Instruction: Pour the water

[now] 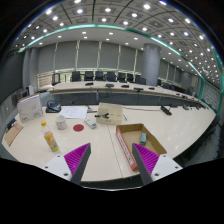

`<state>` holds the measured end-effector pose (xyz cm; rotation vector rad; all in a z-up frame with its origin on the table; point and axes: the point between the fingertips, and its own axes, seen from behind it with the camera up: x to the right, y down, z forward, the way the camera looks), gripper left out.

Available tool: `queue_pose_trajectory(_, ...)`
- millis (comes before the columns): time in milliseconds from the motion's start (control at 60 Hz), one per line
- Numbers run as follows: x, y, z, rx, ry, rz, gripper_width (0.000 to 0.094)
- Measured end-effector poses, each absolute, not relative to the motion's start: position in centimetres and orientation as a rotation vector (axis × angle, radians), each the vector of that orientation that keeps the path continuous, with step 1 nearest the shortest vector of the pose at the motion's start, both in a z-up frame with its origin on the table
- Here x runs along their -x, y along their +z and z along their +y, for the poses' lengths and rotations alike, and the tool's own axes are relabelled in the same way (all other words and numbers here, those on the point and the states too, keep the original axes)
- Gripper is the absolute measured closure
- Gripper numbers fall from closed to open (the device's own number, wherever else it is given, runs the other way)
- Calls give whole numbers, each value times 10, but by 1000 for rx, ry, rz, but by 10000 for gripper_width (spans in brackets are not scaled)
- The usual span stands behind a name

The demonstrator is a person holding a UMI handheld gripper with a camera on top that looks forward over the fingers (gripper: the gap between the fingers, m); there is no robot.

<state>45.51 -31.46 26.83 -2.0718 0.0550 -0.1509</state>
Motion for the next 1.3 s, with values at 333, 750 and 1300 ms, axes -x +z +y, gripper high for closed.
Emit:
queue_pose_trajectory(333, -389, 217, -309, 2125, -52, -53, 80)
queue_pose_trajectory(750, -196, 123, -261, 2137, 116, -152, 76)
queue_pose_trajectory(1300, -119, 62, -100, 1909, 15, 6, 417)
